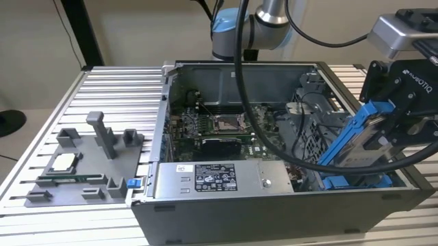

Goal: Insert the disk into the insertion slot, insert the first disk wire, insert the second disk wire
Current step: 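Insert the disk into the insertion slot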

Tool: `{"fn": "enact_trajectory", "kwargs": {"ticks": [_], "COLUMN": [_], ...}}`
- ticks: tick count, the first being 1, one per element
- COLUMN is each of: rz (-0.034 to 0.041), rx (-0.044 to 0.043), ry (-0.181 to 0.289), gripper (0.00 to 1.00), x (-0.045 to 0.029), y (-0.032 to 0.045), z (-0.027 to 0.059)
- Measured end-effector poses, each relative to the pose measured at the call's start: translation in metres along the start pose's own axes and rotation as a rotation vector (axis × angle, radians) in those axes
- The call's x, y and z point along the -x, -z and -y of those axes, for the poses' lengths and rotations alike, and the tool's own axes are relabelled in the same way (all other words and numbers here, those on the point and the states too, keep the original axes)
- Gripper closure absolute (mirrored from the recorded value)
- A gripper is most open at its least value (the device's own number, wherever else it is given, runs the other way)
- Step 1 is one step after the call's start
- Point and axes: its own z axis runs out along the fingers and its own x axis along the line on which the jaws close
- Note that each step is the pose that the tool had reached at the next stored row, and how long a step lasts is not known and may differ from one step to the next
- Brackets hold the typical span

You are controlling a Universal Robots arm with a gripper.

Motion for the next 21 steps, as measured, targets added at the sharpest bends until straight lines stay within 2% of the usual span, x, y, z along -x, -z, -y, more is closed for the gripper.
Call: {"fn": "enact_trajectory", "kwargs": {"ticks": [10, 16, 21], "rz": [0.0071, 0.0073, 0.0083], "rx": [0.0, 0.0001, 0.0004], "ry": [0.0, 0.0, 0.001], "gripper": [1.0, 1.0, 1.0], "x": [-0.0016, -0.0026, -0.0027], "y": [-0.0155, -0.0264, -0.0277], "z": [0.0004, 0.0007, 0.0007]}}
